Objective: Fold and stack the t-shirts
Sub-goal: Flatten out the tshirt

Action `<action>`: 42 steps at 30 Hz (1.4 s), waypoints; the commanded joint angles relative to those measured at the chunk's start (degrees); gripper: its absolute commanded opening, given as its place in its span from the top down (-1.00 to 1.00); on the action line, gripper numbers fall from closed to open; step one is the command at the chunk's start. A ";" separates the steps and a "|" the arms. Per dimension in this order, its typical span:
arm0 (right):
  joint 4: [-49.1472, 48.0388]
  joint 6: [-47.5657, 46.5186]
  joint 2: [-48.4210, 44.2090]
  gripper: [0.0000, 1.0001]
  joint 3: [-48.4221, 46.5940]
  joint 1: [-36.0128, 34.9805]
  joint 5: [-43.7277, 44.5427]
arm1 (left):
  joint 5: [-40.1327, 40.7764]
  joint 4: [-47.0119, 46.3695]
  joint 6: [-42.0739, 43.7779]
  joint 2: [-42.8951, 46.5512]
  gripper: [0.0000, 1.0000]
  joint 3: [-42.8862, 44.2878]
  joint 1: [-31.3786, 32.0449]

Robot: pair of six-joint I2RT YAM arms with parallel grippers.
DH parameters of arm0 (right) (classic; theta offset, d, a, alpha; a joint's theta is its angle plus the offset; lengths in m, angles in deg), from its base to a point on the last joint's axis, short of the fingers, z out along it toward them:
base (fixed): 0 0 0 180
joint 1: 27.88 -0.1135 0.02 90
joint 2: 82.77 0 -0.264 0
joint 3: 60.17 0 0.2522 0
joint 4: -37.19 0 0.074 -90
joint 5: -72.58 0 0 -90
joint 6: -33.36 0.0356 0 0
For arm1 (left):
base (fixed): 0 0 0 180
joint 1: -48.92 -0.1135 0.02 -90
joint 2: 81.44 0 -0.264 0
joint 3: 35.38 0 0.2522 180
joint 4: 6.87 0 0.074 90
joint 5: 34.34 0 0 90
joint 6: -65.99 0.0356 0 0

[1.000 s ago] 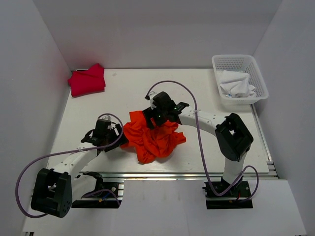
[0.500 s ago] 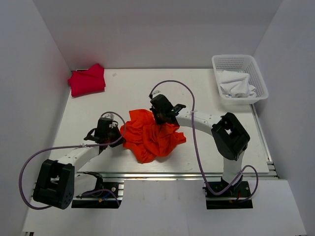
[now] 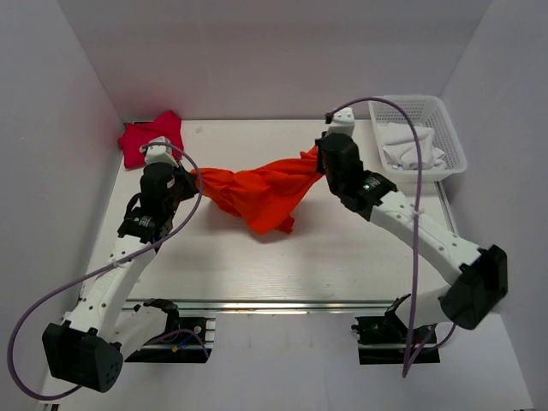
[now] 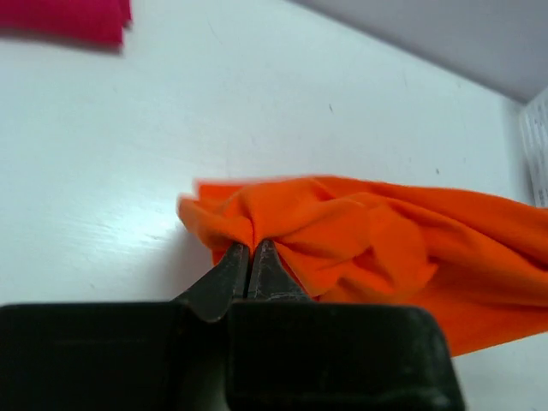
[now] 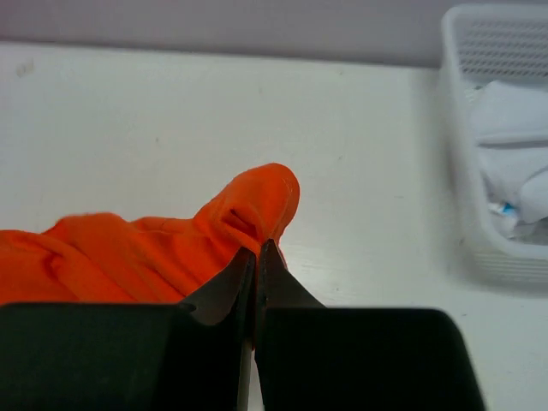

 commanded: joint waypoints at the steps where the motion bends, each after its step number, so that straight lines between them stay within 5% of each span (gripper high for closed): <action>1: -5.93 -5.66 -7.89 1.00 1.33 1.35 8.65 | 6.96 2.12 3.92 3.61 1.00 5.43 0.13; 13: -18.41 -24.22 -27.26 1.00 0.28 2.93 17.71 | 12.68 1.59 12.45 15.20 1.00 18.44 0.13; 29: 0.75 -15.18 -46.24 1.00 -1.83 2.84 -1.27 | -5.07 3.25 14.14 26.55 1.00 27.31 -0.39; 36: -2.94 -14.38 -42.39 1.00 3.44 2.93 1.97 | -4.55 2.12 13.43 23.84 1.00 23.64 -0.92; 42: -9.44 -12.54 -32.21 1.00 11.70 3.19 8.48 | 6.24 0.98 10.79 13.83 1.00 14.85 -0.92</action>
